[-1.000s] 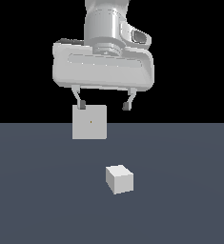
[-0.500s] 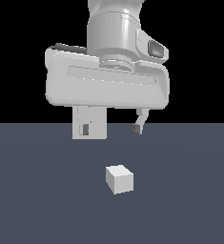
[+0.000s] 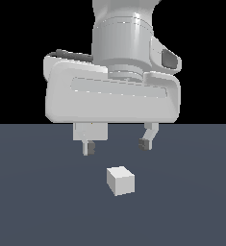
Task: Plug the charger into the wall socket.
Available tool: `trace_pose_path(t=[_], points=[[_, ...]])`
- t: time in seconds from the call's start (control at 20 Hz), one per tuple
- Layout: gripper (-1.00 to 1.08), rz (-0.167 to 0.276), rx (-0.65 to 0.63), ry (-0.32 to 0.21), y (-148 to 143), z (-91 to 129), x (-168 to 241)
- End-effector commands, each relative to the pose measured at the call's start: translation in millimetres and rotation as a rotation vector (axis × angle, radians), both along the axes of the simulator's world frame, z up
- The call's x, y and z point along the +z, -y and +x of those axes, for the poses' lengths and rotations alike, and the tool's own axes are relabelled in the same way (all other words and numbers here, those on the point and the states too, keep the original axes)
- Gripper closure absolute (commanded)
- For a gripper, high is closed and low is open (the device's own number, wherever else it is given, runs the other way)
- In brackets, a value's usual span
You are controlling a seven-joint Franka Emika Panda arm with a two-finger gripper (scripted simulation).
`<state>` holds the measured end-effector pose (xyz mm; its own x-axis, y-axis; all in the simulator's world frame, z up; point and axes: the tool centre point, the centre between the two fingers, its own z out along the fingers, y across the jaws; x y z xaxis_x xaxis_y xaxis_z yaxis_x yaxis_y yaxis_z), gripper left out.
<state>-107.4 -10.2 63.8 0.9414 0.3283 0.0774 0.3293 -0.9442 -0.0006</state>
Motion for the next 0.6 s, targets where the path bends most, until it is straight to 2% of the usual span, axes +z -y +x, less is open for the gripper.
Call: trace_pose_path(t=[0.0, 0.55], points=[[-0.92, 0.000, 0.004, 0.002, 1, -1, -1], [-0.92, 0.000, 0.003, 0.001, 1, -1, -27]])
